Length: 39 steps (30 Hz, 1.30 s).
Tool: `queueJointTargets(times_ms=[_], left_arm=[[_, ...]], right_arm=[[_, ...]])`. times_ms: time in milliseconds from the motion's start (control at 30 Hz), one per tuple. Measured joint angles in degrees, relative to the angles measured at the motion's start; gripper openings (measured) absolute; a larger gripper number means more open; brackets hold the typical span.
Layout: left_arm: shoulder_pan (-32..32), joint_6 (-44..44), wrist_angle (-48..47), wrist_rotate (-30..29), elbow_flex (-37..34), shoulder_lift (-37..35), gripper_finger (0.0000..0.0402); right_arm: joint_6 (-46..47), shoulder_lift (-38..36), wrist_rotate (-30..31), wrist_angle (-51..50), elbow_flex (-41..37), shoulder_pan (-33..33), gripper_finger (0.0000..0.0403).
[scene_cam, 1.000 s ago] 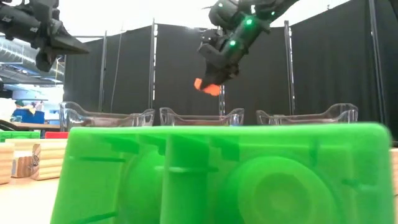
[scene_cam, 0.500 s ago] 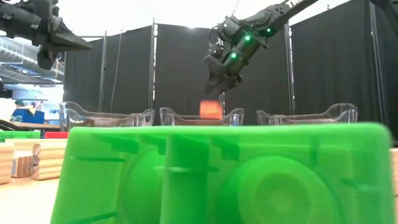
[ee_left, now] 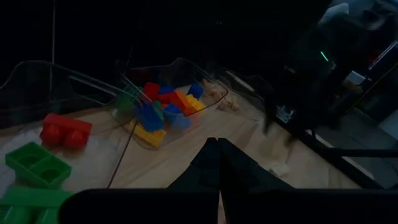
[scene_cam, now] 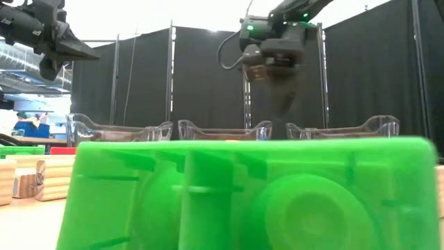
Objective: Sort blocks by size
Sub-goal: Put the brown wooden block into the right transparent bin
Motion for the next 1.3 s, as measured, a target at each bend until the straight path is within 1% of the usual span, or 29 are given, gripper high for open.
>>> queueJointTargets(times_ms=[100, 200, 267, 300, 400, 467, 633, 767, 833, 867, 933, 967, 1000, 1067, 1200, 1300], left_arm=[[0.0, -0.5, -1.2, 0.4, 0.0, 0.0, 0.0002], [0.0, -0.6, -1.4, 0.9, 0.0, 0.0, 0.0002], [0.0, -0.6, -1.4, 1.0, 0.0, 0.0, 0.0002], [0.0, -0.5, -1.4, 1.0, 0.0, 0.0, 0.0002], [0.0, -0.5, -1.4, 1.0, 0.0, 0.0, 0.0002], [0.0, -0.5, -1.4, 1.0, 0.0, 0.0, 0.0002], [0.0, -0.5, -1.4, 1.0, 0.0, 0.0, 0.0002], [0.0, -0.5, -1.4, 1.0, 0.0, 0.0, 0.0002], [0.0, -0.4, -1.4, 1.0, 0.0, 0.0, 0.0002], [0.0, -0.4, -1.4, 1.0, 0.0, 0.0, 0.0002], [0.0, -0.3, -1.4, 0.9, 0.0, 0.0, 0.0002], [0.0, -0.3, -1.4, 0.9, 0.0, 0.0, 0.0002], [0.0, -0.3, -1.4, 0.9, 0.0, 0.0, 0.0002], [0.0, -0.3, -1.4, 0.9, 0.0, 0.0, 0.0002], [0.0, -0.3, -1.4, 0.9, 0.0, 0.0, 0.0002], [0.0, -0.3, -1.5, 0.9, 0.0, 0.0, 0.0002]], right_arm=[[2.6, -0.2, 0.1, 1.7, -5.5, 5.9, 0.0247], [9.0, -1.3, 2.6, 8.0, -11.1, 10.2, 0.0245], [13.2, -3.1, 7.0, 12.4, -14.2, 12.3, 0.0246], [14.7, -3.8, 10.4, 13.8, -15.3, 13.2, 0.0246], [16.6, -4.7, 19.9, 14.5, -18.4, 15.9, 0.0244], [16.9, -4.7, 22.4, 14.7, -20.1, 17.1, 0.0244], [20.1, -4.7, 19.7, 18.7, -25.7, 18.3, 0.0244], [21.7, -5.1, 18.6, 21.0, -28.3, 18.2, 0.0238], [22.5, -5.1, 19.1, 21.1, -28.6, 17.6, 0.021], [22.7, -5.1, 18.7, 21.0, -28.6, 17.2, 0.0185], [23.0, -5.1, 17.2, 21.0, -28.7, 16.2, 0.0119], [22.9, -5.1, 16.8, 21.3, -28.7, 15.9, 0.0111], [22.9, -5.1, 16.4, 21.6, -28.7, 15.5, 0.0117], [23.1, -5.0, 15.3, 22.0, -28.4, 14.6, 0.0117], [21.5, -6.2, 15.7, 20.2, -26.2, 12.5, 0.0117], [18.6, -11.5, 17.8, 19.1, -24.0, 9.2, 0.0117]])
